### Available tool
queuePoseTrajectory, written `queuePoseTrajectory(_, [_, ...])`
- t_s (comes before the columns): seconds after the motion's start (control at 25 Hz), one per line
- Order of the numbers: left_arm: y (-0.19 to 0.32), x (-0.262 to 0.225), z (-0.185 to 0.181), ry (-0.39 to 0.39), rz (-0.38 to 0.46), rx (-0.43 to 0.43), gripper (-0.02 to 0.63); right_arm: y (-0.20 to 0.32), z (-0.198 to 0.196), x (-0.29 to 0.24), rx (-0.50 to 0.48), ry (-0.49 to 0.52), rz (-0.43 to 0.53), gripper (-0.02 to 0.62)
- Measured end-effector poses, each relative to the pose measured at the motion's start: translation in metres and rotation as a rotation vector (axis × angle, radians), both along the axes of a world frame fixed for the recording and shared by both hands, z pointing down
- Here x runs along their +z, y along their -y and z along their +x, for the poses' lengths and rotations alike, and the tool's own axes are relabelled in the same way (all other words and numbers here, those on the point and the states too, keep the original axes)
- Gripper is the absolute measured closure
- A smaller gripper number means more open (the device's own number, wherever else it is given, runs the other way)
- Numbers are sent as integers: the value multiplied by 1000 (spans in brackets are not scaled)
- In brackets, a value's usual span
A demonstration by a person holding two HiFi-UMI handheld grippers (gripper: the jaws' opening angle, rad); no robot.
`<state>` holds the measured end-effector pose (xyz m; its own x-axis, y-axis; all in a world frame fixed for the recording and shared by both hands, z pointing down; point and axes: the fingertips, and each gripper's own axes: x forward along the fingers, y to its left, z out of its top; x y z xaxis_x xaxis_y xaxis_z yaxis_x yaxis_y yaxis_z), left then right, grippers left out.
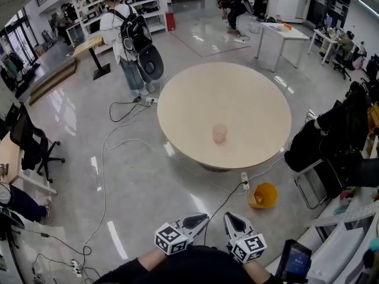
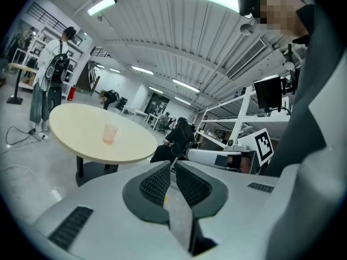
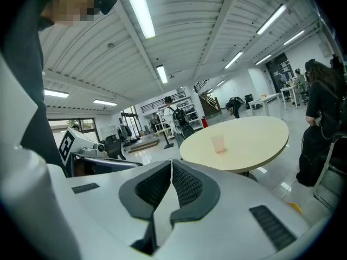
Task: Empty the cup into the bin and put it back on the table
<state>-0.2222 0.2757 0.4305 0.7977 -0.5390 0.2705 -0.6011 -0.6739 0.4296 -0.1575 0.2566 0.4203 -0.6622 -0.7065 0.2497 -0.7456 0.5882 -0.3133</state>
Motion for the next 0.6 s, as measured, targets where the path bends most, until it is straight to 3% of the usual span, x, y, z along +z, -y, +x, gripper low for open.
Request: queuePoseTrajectory(0.6, [129,-2,-102,-51,-16,96,575,116,-101,-4,78,-38,-30,578])
